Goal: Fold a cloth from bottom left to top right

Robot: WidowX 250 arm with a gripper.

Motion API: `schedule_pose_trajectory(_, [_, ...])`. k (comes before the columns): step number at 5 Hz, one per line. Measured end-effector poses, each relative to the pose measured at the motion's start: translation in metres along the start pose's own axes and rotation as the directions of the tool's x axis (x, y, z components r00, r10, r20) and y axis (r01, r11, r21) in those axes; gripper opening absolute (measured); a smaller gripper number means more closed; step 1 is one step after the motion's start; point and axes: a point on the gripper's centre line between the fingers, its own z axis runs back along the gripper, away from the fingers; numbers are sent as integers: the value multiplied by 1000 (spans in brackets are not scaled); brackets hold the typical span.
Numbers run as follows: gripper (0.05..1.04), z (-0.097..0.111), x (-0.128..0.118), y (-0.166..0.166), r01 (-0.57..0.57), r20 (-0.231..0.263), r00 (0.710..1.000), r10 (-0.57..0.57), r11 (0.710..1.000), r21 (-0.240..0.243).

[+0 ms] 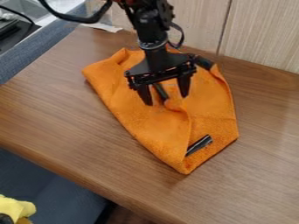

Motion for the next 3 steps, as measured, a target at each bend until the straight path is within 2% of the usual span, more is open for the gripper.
schedule_pose_trajectory(1, [1001, 21, -4, 2, 29, 15, 999, -28, 999, -20])
schedule_pose_trajectory(2, [1001, 47, -5, 7, 73, 12, 997, -72, 995, -61])
schedule_pose_trajectory(3, [1001, 55, -18, 15, 129, -14, 991, -130, 990, -51])
